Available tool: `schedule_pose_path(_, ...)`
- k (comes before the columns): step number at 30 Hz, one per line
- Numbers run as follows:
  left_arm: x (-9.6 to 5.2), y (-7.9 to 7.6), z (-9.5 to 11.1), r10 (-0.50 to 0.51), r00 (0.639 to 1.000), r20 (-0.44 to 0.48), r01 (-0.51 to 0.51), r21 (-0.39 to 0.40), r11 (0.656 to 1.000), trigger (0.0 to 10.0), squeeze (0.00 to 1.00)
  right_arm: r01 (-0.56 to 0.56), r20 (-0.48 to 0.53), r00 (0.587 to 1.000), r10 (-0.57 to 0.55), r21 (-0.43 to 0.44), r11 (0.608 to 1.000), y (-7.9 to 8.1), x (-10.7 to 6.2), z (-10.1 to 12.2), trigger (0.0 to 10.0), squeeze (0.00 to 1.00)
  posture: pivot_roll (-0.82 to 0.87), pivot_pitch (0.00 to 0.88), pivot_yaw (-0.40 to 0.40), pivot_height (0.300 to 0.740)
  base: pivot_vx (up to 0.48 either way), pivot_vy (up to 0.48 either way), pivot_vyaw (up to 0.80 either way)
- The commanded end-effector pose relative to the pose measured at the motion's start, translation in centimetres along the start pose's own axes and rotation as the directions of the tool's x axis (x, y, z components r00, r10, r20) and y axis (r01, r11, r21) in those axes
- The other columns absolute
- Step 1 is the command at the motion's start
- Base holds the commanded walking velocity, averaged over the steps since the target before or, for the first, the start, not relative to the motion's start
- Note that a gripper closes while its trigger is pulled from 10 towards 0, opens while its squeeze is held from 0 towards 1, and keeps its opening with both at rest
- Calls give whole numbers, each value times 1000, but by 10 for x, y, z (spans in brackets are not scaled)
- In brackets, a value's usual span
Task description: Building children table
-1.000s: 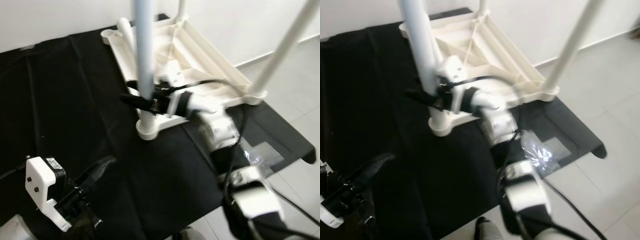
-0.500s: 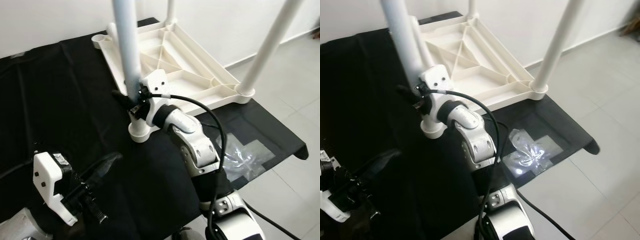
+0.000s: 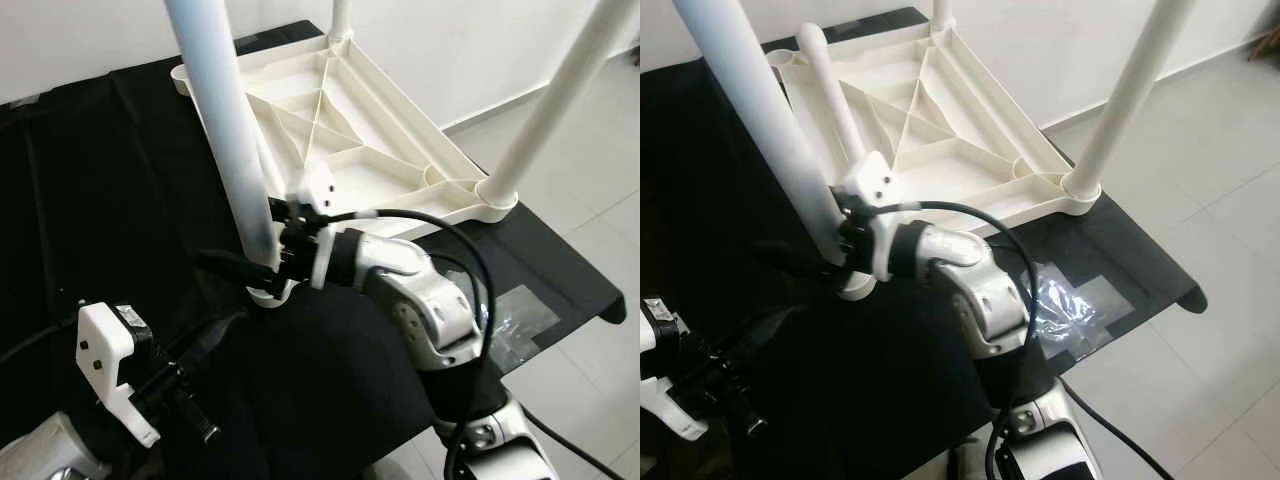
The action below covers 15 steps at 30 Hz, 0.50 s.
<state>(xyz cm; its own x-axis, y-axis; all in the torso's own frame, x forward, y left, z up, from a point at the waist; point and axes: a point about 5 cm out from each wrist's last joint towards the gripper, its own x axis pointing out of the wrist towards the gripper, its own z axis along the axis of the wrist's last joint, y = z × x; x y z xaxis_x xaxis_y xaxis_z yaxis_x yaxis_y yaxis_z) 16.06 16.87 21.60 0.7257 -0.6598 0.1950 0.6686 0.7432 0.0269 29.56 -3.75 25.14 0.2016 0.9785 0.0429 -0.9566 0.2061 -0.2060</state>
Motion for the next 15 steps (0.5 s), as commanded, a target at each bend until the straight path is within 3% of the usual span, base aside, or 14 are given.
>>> schedule_pose_path(1, -2, 1, -4, 18, 1000, -8, -18, 2, 1000, 10000, 0, -102, -35, 994, 103, 7, 995, 10, -4, -8, 10000, 1000, 1, 228, -1, 740, 0, 0, 0)
schedule_pose_path(2, -2, 1, -4, 18, 1000, -8, -18, 2, 1000, 10000, 0, -102, -35, 994, 103, 7, 995, 10, -4, -8, 10000, 1000, 1, 228, -1, 740, 0, 0, 0)
schedule_pose_path(3, -1, 3, -6, 29, 999, -12, -29, 7, 1000, 10000, 0, -116, -112, 987, 112, -26, 993, 5, -20, -15, 10000, 961, 1, 228, -1, 740, 0, 0, 0)
schedule_pose_path(4, 0, 5, -8, 53, 998, -17, -53, 14, 999, 10000, 0, -61, -213, 976, 45, -71, 996, -7, -36, -23, 10000, 16, -1, 224, 0, 740, 0, 0, 0)
schedule_pose_path(5, 0, 5, -8, 53, 998, -17, -53, 14, 999, 10000, 0, -61, -213, 976, 45, -71, 996, -7, -36, -23, 10000, 16, -1, 224, 0, 740, 0, 0, 0)
schedule_pose_path(8, 1, 12, -11, 111, 994, -22, -110, 38, 993, 10000, 0, 66, -329, 938, -108, -138, 988, -26, -57, -31, 10000, 0, -5, 216, 1, 740, 0, 0, 0)
schedule_pose_path(15, 1, 22, -13, 196, 980, -17, -195, 58, 979, 10000, 0, 53, -394, 914, -92, -108, 993, -20, -76, -36, 10000, 0, -7, 208, 1, 740, 0, 0, 0)
